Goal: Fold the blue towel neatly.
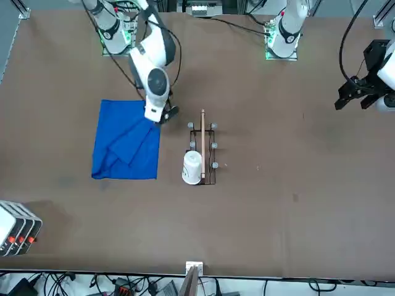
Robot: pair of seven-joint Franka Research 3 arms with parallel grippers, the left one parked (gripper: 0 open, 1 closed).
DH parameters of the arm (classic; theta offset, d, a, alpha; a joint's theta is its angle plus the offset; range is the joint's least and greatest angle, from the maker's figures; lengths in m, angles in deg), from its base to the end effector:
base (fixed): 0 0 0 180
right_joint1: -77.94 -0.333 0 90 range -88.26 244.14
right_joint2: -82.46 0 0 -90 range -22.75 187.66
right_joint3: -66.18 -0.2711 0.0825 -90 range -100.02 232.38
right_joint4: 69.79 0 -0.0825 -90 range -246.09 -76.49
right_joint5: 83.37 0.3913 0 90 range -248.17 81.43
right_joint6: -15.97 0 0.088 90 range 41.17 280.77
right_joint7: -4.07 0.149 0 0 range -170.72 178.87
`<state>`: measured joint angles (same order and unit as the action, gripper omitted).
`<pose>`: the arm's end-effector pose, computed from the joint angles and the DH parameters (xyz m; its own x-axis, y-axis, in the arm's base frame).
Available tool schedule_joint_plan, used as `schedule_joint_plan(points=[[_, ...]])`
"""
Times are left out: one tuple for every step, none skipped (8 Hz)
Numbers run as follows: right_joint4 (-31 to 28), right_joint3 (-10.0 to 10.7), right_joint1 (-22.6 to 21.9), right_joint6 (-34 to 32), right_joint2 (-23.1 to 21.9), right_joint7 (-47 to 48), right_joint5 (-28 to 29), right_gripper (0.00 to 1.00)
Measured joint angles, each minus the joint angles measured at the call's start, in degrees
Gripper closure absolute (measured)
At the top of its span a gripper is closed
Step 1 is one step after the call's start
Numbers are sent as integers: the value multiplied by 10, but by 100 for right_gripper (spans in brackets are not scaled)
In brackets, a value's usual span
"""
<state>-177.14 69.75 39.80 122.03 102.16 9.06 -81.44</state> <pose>0.4590 0.3207 0.2202 0.8218 0.4444 -0.3566 0.4840 -0.8747 0.0252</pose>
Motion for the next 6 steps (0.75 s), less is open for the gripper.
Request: schedule_joint_plan(points=[[32,1,35,-19,4,-1,-2,0],[55,2,65,-22,13,-2,-2,0],[72,3,88,-19,29,18,-2,0],[83,3,103,-6,44,69,-2,1],[89,3,111,13,55,140,-3,2],[90,4,120,33,61,215,-3,2]])
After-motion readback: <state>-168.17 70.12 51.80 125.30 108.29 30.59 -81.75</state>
